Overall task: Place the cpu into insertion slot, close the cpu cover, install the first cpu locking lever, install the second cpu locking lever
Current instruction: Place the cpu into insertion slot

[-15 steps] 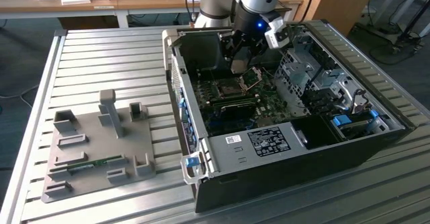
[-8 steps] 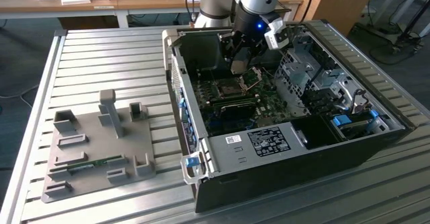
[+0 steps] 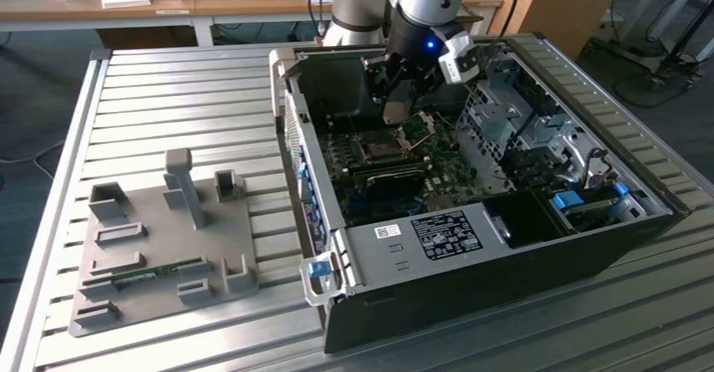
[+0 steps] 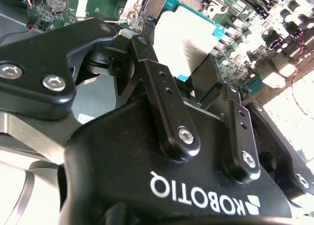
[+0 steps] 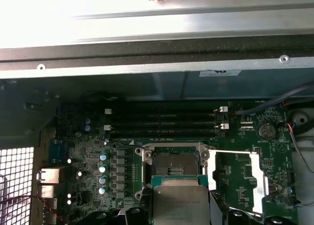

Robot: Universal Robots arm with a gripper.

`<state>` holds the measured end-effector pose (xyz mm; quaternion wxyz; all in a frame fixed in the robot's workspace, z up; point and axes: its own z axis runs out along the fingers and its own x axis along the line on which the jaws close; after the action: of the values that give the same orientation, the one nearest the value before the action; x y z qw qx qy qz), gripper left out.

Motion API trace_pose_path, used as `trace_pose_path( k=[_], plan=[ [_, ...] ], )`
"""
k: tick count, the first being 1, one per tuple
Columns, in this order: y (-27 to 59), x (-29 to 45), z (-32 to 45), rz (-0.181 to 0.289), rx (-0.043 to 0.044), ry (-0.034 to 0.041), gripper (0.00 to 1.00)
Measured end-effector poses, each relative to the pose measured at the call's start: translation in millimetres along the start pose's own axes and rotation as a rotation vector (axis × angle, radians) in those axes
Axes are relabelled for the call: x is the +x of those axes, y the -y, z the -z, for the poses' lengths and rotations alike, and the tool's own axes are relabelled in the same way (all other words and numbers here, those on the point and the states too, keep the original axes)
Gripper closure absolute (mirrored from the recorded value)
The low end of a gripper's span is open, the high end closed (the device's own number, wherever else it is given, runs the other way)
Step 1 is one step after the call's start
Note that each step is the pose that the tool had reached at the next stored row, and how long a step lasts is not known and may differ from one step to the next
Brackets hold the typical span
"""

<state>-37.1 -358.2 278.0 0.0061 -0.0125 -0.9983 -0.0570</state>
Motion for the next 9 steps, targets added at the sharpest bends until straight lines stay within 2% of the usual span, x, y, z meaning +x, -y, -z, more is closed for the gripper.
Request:
trace_pose_path(
  k=[2, 4, 9],
  plan=[
    [0.0, 0.0, -0.1, 0.0, 0.0002, -0.0001, 0.46],
    [0.5, -0.1, -4.4, 0.0, 0.0, 0.0, 0.46],
    [0.6, -0.1, -5.3, 0.0, -0.0005, 0.0002, 0.46]
  ],
)
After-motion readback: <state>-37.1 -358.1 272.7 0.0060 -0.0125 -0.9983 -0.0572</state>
